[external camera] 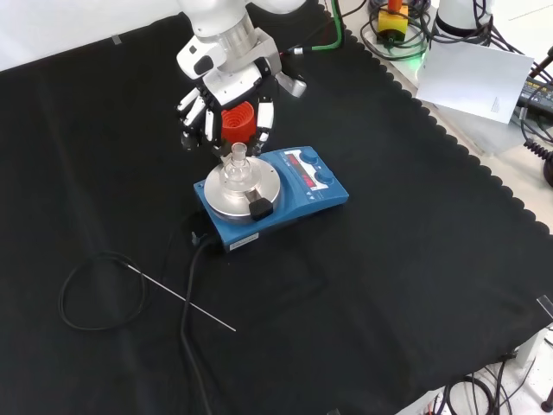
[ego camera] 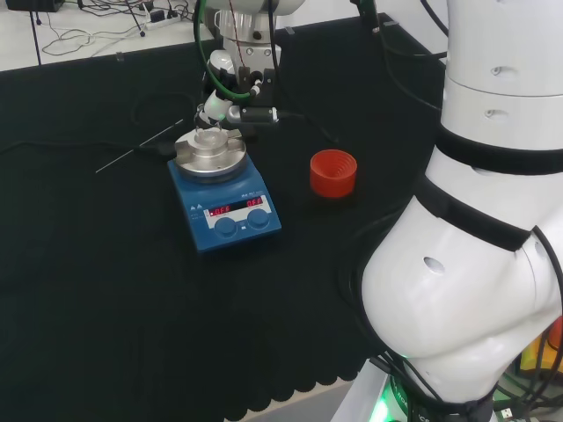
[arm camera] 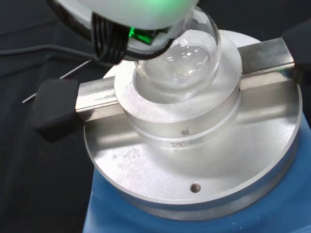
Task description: Place the round-bottom flask on the heater.
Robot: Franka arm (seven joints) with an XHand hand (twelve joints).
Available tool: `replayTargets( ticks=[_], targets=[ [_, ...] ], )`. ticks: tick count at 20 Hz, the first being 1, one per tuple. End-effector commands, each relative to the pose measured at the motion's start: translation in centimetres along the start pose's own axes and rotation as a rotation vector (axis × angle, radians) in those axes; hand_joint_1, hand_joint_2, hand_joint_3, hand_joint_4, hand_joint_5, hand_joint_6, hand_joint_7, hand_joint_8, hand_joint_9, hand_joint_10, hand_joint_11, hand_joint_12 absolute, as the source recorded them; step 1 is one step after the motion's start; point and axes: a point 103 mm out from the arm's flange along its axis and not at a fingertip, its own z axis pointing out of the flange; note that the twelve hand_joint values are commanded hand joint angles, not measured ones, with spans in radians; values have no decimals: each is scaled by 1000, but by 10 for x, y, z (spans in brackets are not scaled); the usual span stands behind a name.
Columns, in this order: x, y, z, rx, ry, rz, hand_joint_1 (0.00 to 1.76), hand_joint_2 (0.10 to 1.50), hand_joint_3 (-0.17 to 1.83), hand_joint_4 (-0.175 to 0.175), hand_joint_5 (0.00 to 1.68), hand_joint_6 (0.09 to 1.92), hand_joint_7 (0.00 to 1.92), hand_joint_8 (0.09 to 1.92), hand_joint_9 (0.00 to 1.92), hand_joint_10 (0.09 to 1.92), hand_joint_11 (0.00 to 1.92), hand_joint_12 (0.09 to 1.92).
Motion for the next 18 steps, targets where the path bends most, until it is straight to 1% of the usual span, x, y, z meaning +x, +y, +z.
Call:
replayTargets(
  ticks=[1,13,15,16,17,18],
  targets=[
    [3,0,1,2,-6,-2,1126,649,760,78,1183,880,314,675,559,623,167,1390],
    [4,-1,-3,-1,-5,-5,1126,648,763,79,1181,884,316,677,558,625,167,1391],
    [3,-1,-2,2,7,-8,1123,656,752,80,1175,888,315,679,557,626,165,1392],
    [2,-2,-2,11,16,-10,1114,687,697,97,1162,882,310,682,552,631,161,1395],
    [2,-2,-1,19,20,-10,1094,749,591,128,1134,884,297,688,538,640,150,1401],
    [1,-2,-1,30,21,-10,1052,742,567,81,1057,858,280,687,522,647,142,1402]
  ],
)
